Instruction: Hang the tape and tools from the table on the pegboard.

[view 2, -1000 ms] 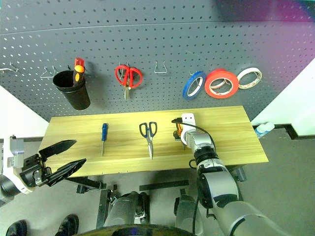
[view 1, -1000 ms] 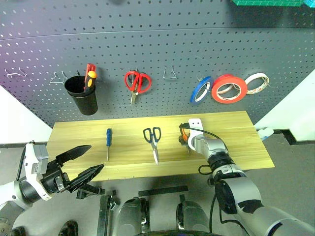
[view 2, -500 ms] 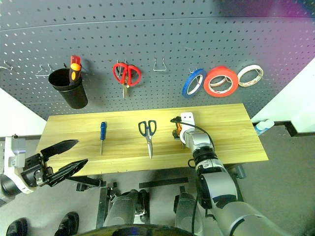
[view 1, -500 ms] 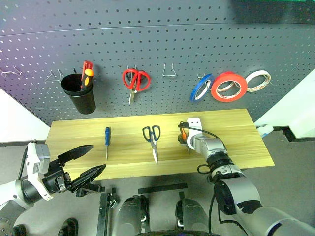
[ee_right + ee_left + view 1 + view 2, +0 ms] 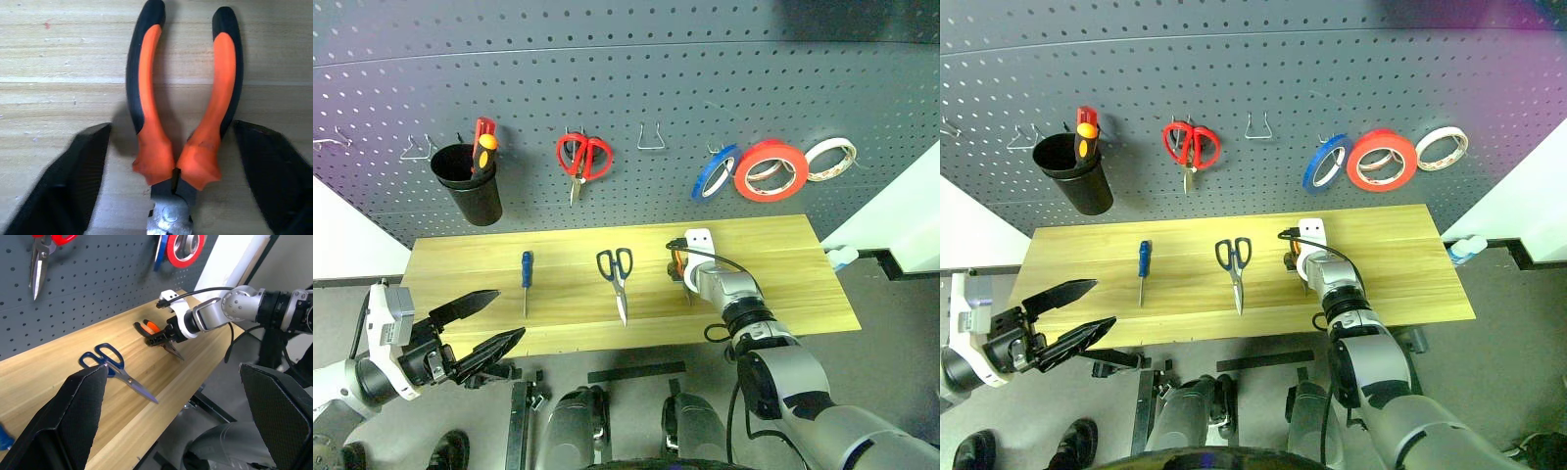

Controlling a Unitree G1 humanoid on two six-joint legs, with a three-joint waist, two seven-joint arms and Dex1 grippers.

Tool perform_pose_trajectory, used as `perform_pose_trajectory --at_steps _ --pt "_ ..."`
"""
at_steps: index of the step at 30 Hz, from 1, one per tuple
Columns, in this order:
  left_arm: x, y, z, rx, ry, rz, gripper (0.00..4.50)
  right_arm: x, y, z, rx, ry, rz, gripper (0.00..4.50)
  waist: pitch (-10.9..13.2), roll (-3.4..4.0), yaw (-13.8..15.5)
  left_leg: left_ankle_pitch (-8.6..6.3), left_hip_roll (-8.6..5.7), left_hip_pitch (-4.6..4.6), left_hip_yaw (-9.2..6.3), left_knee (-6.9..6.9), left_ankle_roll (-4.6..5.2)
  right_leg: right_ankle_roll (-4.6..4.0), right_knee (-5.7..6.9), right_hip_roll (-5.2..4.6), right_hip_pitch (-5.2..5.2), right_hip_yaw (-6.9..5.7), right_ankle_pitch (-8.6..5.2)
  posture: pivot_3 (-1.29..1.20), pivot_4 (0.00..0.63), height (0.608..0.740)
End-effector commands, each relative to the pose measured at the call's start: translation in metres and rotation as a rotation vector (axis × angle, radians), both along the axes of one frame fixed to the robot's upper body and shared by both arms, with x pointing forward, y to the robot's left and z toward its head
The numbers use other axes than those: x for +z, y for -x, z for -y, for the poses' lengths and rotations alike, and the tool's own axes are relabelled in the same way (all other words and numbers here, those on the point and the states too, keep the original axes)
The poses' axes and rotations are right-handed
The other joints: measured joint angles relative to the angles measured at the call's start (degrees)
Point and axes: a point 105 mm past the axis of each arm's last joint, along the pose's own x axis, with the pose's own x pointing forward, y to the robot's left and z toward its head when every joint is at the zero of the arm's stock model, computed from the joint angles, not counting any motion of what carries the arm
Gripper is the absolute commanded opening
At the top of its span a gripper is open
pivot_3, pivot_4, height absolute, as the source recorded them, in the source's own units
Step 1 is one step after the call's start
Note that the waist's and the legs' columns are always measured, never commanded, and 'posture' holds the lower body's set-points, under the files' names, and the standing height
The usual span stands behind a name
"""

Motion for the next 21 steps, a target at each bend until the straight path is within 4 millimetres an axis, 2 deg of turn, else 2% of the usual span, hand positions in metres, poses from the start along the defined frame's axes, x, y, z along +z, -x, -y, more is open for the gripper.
perform_pose_trajectory --at_steps 1,3,10,13,21 --pt "0.010 0.002 0.001 -0.012 -0.025 0.040 4.50 0.002 -0.002 0.001 0.008 0.033 0.007 2.58 0.0 0.00 0.0 0.00 0.00 0.00 0.00 -0.01 0.00 0.00 0.00 0.00 0.00 0.00 0.00 0.18 0.190 0.740" --pt "0.010 0.002 0.000 -0.012 -0.027 0.041 4.50 0.002 -0.003 -0.001 0.016 0.035 0.008 2.14 0.1 -0.02 0.1 0.01 0.00 0.00 0.00 -0.01 -0.02 0.00 0.00 0.00 0.00 0.00 0.00 0.18 0.190 0.740" --pt "0.010 0.001 0.002 -0.014 -0.019 0.040 4.50 -0.001 0.000 0.001 0.026 0.029 -0.005 2.13 0.1 -0.06 0.1 0.02 0.00 0.00 0.00 -0.02 -0.03 0.00 0.00 0.00 0.00 -0.01 0.00 0.18 0.188 0.740" --pt "0.009 0.000 0.002 -0.013 -0.015 0.039 4.50 -0.003 0.004 -0.004 0.077 -0.013 -0.014 2.13 0.1 -0.08 0.2 0.02 0.00 0.00 0.00 -0.03 -0.03 0.00 0.00 0.00 0.00 -0.01 0.00 0.17 0.181 0.740" --pt "0.008 -0.007 0.001 -0.009 -0.010 0.057 4.50 0.017 0.017 -0.015 0.201 -0.225 0.059 2.13 0.1 -0.09 0.2 0.02 -0.01 -0.02 0.01 -0.09 -0.04 0.02 -0.02 0.00 -0.04 -0.02 0.00 0.15 0.155 0.740"
